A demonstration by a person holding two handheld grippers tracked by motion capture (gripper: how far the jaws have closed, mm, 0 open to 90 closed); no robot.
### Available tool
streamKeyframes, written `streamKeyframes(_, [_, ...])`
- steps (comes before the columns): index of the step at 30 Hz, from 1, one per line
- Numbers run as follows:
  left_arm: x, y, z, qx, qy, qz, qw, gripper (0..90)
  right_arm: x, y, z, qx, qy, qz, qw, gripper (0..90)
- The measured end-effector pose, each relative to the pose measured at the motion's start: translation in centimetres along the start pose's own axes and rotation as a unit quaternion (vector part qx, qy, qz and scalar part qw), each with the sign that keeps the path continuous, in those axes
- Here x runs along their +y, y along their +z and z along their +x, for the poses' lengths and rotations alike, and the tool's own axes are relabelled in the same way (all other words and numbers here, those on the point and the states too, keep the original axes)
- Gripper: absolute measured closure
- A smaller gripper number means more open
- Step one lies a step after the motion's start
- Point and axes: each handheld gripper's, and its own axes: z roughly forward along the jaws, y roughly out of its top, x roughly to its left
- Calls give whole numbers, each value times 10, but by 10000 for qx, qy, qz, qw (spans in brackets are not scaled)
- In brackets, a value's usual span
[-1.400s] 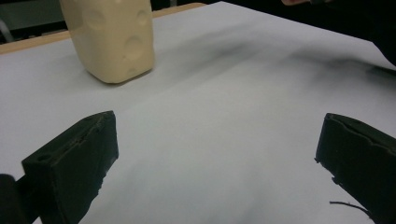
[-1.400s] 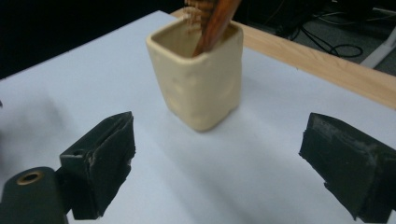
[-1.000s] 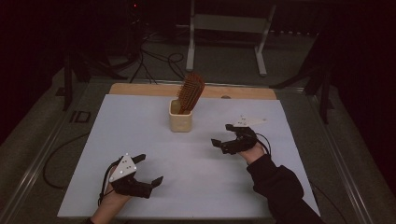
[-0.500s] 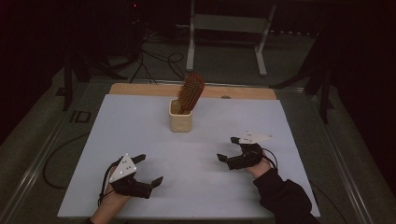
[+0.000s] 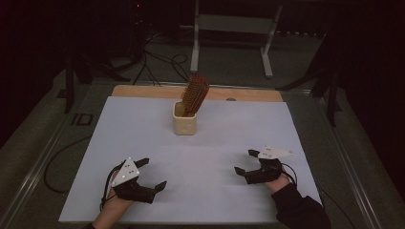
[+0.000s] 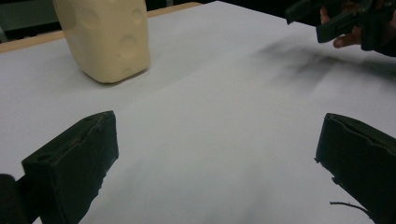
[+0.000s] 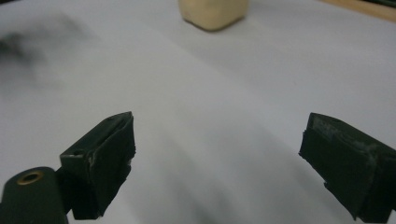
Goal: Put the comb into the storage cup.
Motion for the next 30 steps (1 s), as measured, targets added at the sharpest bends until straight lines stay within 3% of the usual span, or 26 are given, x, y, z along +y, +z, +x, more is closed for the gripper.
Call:
streamKeyframes(5, [0,1,0,-16,18,21,10000,0,-12,-12,-1,-136,54,-104,9998,96])
streamKeyframes(13, [-1,1,0,-38,18,33,10000,0,-29,-28,1,-402,10,51,9992,96])
streamKeyframes(21, [-1,2,-1,-36,33,56,10000,0,-45,-47,1,-613,144,62,9980,96])
streamKeyframes(26, [-2,3,0,-31,27,55,10000,0,-48,-49,0,-813,69,74,9966,96])
streamKeyframes(30, [-2,3,1,-26,19,54,10000,0,-48,-42,-3,-814,55,85,9966,96])
